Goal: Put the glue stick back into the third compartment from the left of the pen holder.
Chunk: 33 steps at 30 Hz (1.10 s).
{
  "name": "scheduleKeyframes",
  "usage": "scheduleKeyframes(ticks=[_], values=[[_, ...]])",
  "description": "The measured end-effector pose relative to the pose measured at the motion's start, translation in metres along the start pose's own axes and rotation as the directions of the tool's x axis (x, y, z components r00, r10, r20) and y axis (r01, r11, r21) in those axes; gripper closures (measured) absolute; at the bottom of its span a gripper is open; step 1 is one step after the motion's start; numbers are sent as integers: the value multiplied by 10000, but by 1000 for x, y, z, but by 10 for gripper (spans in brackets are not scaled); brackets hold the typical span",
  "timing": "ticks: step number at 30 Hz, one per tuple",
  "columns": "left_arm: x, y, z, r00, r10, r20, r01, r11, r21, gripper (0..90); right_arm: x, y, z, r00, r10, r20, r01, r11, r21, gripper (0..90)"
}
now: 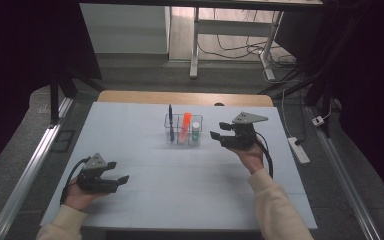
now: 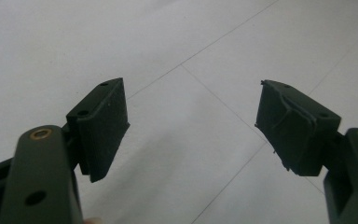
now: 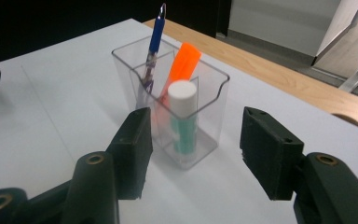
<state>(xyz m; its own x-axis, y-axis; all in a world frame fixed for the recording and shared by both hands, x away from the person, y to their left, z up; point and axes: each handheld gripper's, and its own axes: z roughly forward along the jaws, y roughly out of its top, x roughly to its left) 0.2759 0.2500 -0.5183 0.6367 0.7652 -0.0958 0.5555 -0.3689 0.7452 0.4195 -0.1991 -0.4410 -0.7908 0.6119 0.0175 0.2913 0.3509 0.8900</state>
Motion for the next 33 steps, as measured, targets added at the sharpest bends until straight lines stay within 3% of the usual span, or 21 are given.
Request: scheduleKeyframes(ticks=[9,18,23,29,33], values=[[-1,0,0,10000,33,-2,-33,10000,9,246,7,-24,-28,9999,123,114,-124,9999,38,423],[-2,0,1,10000,18,-12,-18,10000,-11,246,6,-57,-59,9987,244,447,-267,9982,532,413],[-3,0,2,10000,38,-23,-38,10000,33,246,6,-80,-75,9980,84,624,-136,9965,830,404],[-3,0,2,10000,34,-35,-34,10000,8,247,6,-104,-87,9987,166,480,-208,9957,899,394],[-4,0,2,10000,60,-11,-60,10000,40,246,7,-107,-87,9983,12,575,-66,9957,926,392]])
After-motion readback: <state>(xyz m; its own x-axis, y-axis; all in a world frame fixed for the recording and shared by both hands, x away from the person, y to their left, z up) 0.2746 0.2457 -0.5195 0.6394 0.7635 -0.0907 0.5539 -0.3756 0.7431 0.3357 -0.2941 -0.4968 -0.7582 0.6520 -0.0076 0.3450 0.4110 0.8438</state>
